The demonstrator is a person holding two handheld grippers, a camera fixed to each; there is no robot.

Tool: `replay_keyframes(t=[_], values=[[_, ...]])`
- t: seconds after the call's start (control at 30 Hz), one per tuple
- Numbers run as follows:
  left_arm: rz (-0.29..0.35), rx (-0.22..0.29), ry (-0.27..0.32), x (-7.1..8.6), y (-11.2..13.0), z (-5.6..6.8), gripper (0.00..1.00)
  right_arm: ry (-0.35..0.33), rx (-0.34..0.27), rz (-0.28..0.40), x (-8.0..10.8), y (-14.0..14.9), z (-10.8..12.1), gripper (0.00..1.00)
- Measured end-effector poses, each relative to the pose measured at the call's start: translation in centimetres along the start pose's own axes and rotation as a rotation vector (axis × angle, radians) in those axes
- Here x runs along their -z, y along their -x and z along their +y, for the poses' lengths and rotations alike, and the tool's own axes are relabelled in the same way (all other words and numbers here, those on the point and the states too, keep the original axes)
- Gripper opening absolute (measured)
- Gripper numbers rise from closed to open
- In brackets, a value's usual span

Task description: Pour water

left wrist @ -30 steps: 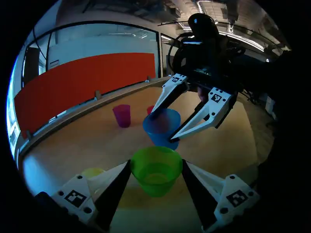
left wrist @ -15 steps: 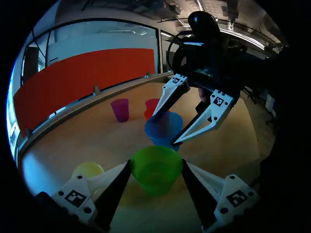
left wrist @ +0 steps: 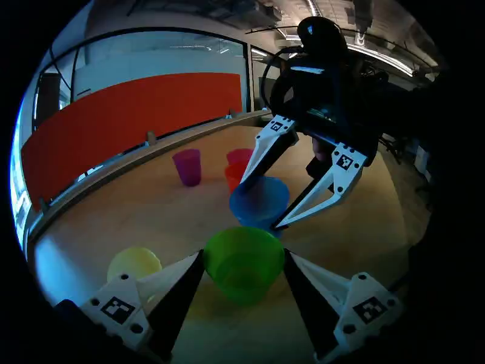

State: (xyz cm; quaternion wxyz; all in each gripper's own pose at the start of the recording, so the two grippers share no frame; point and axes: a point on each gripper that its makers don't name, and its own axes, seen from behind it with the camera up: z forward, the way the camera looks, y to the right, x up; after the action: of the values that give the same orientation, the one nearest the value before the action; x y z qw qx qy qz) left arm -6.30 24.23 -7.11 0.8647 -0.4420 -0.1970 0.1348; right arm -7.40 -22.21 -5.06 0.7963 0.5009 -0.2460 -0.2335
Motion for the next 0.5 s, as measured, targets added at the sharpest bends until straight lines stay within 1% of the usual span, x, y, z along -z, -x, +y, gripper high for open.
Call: replay_keyframes(t=[0.5], values=[[0.001,0.017,-0.002,0.19,0.68,-0.14,0.90,-0.004,-0.003,-0.001,-0.32,0.37,-0.31,0.93]])
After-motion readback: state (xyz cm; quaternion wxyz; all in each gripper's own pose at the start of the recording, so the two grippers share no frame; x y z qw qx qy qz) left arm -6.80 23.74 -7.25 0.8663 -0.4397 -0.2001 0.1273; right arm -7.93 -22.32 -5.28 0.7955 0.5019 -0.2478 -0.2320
